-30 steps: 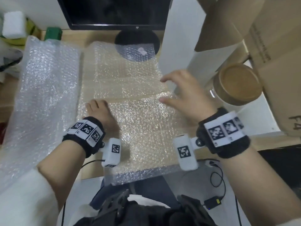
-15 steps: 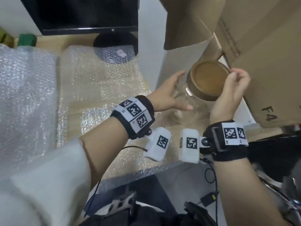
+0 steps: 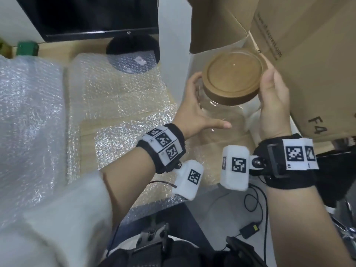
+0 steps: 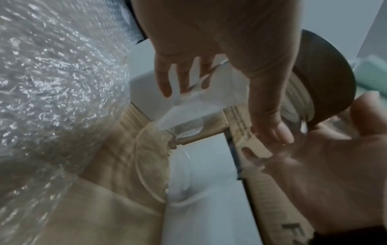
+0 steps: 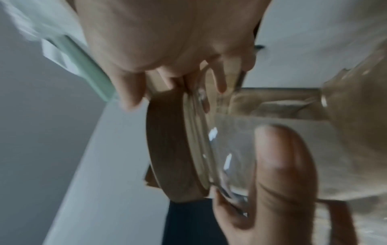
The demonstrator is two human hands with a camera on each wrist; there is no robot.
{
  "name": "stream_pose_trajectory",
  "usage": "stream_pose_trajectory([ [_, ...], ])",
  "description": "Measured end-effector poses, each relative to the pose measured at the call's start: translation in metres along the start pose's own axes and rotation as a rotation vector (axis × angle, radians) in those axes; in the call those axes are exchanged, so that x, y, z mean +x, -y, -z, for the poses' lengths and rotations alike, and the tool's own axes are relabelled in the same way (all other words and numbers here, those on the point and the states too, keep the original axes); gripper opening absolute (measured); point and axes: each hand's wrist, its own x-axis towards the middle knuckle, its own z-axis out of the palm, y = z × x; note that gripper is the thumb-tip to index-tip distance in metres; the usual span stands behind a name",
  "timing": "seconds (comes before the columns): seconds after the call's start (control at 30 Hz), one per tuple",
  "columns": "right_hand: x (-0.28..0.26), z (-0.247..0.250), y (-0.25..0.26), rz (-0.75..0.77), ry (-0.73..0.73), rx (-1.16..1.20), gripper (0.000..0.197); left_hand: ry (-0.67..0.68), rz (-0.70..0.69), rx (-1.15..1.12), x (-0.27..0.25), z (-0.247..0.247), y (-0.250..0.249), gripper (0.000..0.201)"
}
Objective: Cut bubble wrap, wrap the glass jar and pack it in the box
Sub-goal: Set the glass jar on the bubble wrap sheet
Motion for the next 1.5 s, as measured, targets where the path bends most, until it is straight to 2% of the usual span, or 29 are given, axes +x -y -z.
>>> stream_pose_trajectory([
  [0.1,0.002,-0.004,0.018,0.064,0.164,-0.054,0.056,-0.049,-0.015,-0.063,-0.010,0.018,-0.007,0.113],
  [0.2,0.004,-0.012,0.026,0.065,0.344,-0.126,0.065,-0.077,0.025,-0.067,-0.027,0.041,-0.010,0.109],
  [0.3,0.004,-0.024,0.018,-0.053,0.496,-0.246,0.081,-0.123,0.088,-0.007,-0.041,0.059,-0.003,0.101],
  [0.4,-0.002,-0.038,0.008,-0.193,0.567,-0.295,0.087,-0.139,0.186,-0.002,-0.053,0.069,0.006,0.097],
  [0.53,-0.010,-0.056,-0.006,-0.348,0.624,-0.361,0.092,-0.065,0.385,0.092,-0.065,0.083,0.011,0.095],
  [0.6,-0.015,-0.063,-0.012,-0.391,0.640,-0.387,0.091,-0.040,0.486,0.125,-0.069,0.088,0.013,0.088],
  [0.67,-0.016,-0.068,-0.017,-0.438,0.653,-0.387,0.082,-0.037,0.555,0.123,-0.071,0.089,0.015,0.077],
  [0.73,-0.014,-0.070,-0.020,-0.513,0.683,-0.394,0.076,-0.027,0.584,0.116,-0.070,0.089,0.016,0.048],
  [0.77,-0.012,-0.071,-0.022,-0.539,0.704,-0.396,0.081,-0.023,0.602,0.116,-0.070,0.089,0.016,0.042],
  [0.8,-0.011,-0.072,-0.025,-0.552,0.732,-0.401,0.088,-0.021,0.632,0.124,-0.070,0.089,0.016,0.047],
  [0.83,-0.010,-0.072,-0.028,-0.556,0.760,-0.404,0.093,-0.024,0.658,0.144,-0.071,0.090,0.015,0.061],
  [0.9,-0.009,-0.072,-0.032,-0.563,0.781,-0.403,0.093,-0.041,0.682,0.205,-0.072,0.094,0.014,0.081],
  [1.07,-0.012,-0.066,-0.034,-0.561,0.796,-0.333,0.083,-0.126,0.693,0.206,-0.067,0.105,0.007,0.062],
  [1.13,-0.012,-0.062,-0.037,-0.593,0.775,-0.288,0.077,-0.083,0.735,0.194,-0.066,0.103,0.003,0.070],
  [1.27,-0.018,-0.052,-0.046,-0.767,0.625,-0.173,0.063,-0.025,0.824,0.091,-0.071,0.107,0.006,0.101],
  [1.33,-0.026,-0.054,-0.050,-0.801,0.687,-0.179,0.072,-0.049,0.849,0.026,-0.072,0.109,0.010,0.111],
  [1.4,-0.032,-0.058,-0.052,-0.780,0.730,-0.200,0.086,-0.072,0.848,0.015,-0.072,0.110,0.015,0.110],
  [1.5,-0.030,-0.056,-0.052,-0.739,0.703,-0.182,0.102,-0.074,0.812,0.024,-0.071,0.108,0.014,0.100],
])
